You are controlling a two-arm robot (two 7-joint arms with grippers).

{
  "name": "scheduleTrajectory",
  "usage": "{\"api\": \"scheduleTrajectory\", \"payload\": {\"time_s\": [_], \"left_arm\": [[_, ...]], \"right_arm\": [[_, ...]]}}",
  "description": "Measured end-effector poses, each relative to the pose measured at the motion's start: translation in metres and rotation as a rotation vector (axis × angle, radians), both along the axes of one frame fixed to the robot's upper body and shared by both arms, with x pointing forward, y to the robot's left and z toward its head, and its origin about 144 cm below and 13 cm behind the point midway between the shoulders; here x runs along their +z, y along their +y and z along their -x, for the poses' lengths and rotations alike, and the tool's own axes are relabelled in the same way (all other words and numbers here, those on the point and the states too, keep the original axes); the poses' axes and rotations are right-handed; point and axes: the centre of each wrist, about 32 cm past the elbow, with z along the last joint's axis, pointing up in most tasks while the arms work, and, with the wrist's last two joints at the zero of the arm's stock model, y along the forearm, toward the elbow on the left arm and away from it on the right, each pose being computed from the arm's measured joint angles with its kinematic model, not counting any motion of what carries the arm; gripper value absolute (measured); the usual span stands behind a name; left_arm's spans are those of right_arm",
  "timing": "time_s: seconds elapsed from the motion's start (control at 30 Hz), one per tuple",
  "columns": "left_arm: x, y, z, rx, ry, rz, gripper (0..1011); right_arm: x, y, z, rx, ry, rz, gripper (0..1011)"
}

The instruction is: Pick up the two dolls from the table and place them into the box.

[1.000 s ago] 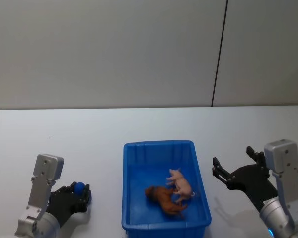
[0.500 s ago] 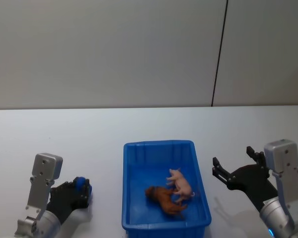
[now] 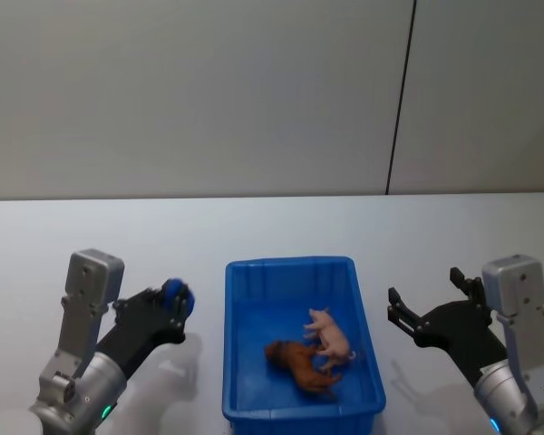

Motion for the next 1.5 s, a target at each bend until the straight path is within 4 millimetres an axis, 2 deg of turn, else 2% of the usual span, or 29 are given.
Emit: {"api": "scheduleTrajectory", "payload": {"time_s": [0.43, 0.8, 0.9, 0.97, 1.0, 1.07, 1.1, 1.17, 1.2, 1.3, 1.43, 1.5], "left_arm": [[0.021, -0.010, -0.014, -0.191, -0.124, 0.050, 95], [0.029, -0.018, -0.024, -0.343, -0.157, 0.088, 112], [0.031, -0.021, -0.029, -0.404, -0.157, 0.099, 178], [0.032, -0.023, -0.032, -0.436, -0.151, 0.104, 274], [0.032, -0.024, -0.032, -0.450, -0.148, 0.105, 274], [0.033, -0.026, -0.035, -0.475, -0.142, 0.108, 365], [0.033, -0.026, -0.035, -0.475, -0.142, 0.108, 365], [0.034, -0.028, -0.037, -0.501, -0.136, 0.111, 470], [0.034, -0.030, -0.038, -0.513, -0.133, 0.112, 470], [0.035, -0.032, -0.040, -0.535, -0.127, 0.115, 565], [0.036, -0.034, -0.042, -0.556, -0.121, 0.116, 730], [0.036, -0.034, -0.043, -0.563, -0.120, 0.117, 762]], "right_arm": [[0.000, 0.000, 0.000, 0.000, 0.000, 0.000, 1001], [0.000, 0.000, 0.000, 0.000, 0.000, 0.000, 1001], [0.000, 0.000, 0.000, 0.000, 0.000, 0.000, 1001], [0.000, 0.000, 0.000, 0.000, 0.000, 0.000, 1001], [0.000, 0.000, 0.000, 0.000, 0.000, 0.000, 1001], [0.000, 0.000, 0.000, 0.000, 0.000, 0.000, 1001], [0.000, 0.000, 0.000, 0.000, 0.000, 0.000, 1001], [0.000, 0.000, 0.000, 0.000, 0.000, 0.000, 1001], [0.000, 0.000, 0.000, 0.000, 0.000, 0.000, 1001], [0.000, 0.000, 0.000, 0.000, 0.000, 0.000, 1001], [0.000, 0.000, 0.000, 0.000, 0.000, 0.000, 1001], [0.000, 0.000, 0.000, 0.000, 0.000, 0.000, 1001]]}}
